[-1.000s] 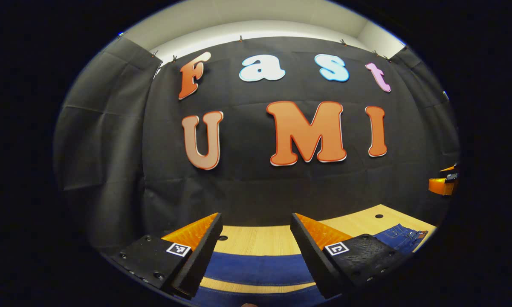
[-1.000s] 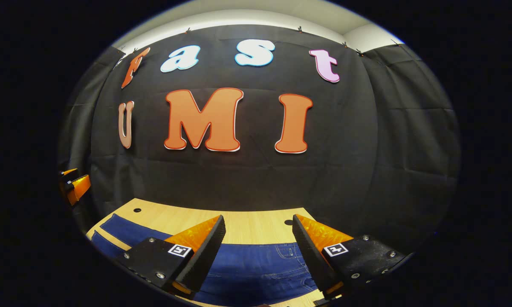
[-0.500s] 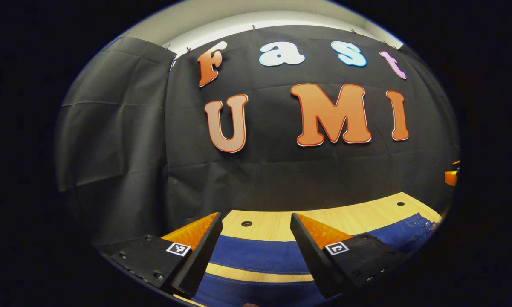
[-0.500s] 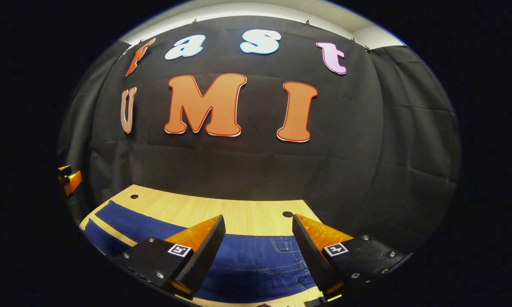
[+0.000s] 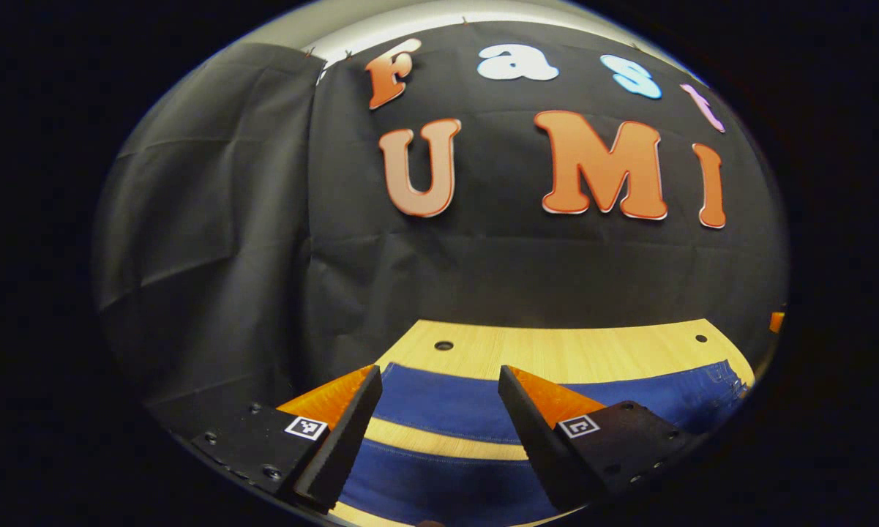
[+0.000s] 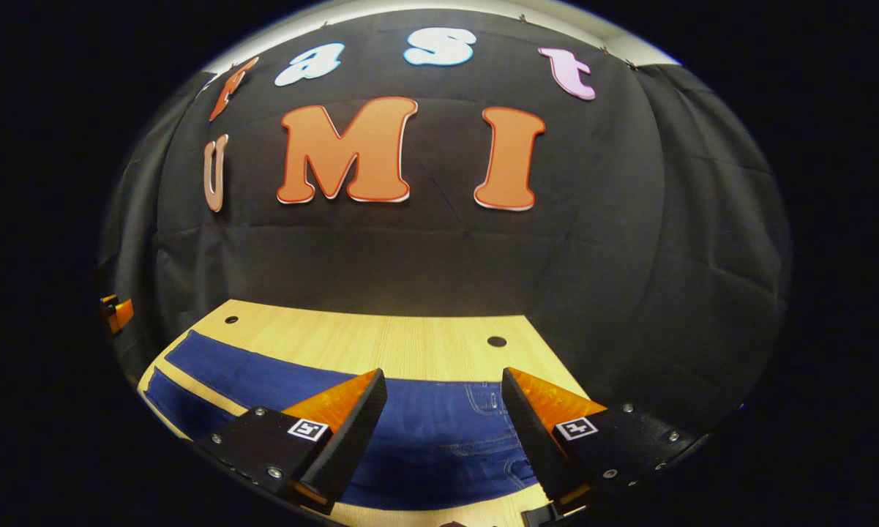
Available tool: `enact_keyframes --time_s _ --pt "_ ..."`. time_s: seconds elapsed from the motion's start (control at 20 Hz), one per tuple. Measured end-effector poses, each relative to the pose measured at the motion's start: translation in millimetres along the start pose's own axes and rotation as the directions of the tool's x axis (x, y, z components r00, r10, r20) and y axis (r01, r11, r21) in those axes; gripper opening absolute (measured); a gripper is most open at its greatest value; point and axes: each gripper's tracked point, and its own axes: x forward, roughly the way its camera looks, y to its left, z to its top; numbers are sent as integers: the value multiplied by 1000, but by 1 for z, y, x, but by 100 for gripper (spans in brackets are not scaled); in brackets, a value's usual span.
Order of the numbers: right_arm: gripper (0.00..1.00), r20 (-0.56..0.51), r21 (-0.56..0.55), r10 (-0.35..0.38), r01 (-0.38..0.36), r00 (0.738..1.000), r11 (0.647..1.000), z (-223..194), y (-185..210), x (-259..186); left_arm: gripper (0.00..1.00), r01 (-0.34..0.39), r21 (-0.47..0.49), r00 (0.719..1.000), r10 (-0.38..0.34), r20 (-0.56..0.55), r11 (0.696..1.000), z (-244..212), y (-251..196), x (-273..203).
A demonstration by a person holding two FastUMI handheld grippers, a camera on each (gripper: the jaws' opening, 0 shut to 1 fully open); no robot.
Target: Grasp the waist and the cuffs of the jeans and fold them to make the two legs overlap; first hold the waist and fold one-third of the jeans toward the cuffs, then hold the cuffs and fold the remaining one-third in the same direction to finish folding.
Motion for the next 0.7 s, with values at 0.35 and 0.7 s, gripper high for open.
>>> enact_keyframes --time_s 0.35,0.7 --pt "97 -295 283 61 27 953 959 -91 -32 6 98 -102 -247 958 28 -286 964 -91 61 6" --pt "98 -491 495 122 161 862 854 -169 -59 9 98 -262 -530 840 -79 -536 807 -194 96 11"
